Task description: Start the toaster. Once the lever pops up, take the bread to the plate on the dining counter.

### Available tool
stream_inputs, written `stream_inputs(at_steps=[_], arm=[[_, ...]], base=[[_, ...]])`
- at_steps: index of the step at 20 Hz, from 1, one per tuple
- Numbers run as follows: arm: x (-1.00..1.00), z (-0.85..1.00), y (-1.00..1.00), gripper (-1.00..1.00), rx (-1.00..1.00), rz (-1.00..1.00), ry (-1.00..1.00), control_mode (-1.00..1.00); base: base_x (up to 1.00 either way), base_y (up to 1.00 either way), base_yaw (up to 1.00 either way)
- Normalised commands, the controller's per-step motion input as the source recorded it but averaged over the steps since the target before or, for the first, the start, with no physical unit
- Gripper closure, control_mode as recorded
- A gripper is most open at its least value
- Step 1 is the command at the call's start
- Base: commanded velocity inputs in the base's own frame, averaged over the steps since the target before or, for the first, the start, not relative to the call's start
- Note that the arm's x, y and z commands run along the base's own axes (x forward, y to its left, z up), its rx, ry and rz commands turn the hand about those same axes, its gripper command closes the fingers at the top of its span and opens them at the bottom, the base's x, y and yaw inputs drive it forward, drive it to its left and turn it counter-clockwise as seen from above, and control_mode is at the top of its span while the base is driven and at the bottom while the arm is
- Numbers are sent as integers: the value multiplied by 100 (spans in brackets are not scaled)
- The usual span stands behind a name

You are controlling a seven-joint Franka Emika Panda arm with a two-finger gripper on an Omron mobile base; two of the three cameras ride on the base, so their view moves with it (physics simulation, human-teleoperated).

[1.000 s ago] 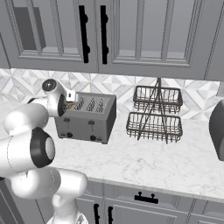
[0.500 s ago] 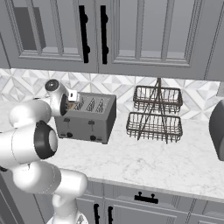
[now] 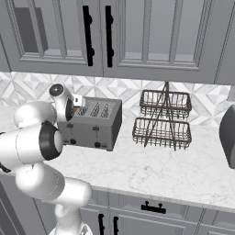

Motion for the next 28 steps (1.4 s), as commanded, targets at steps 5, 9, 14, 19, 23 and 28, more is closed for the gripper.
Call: stream_inputs(at_steps=[5, 9, 14, 19, 23, 28], arm=[[14, -3, 1, -100, 0, 0, 0, -100], [17, -1, 3, -100, 0, 0, 0, -100], [15, -6, 10, -100, -2, 0, 0, -100], [13, -6, 10, -100, -2, 0, 0, -100], [11, -6, 2, -100, 0, 0, -1, -100], [4, -3, 0, 100, 0, 0, -1, -100]], base=[[0, 0, 0], [0, 0, 0], [0, 0, 0], [0, 0, 0], [0, 0, 0], [0, 0, 0]])
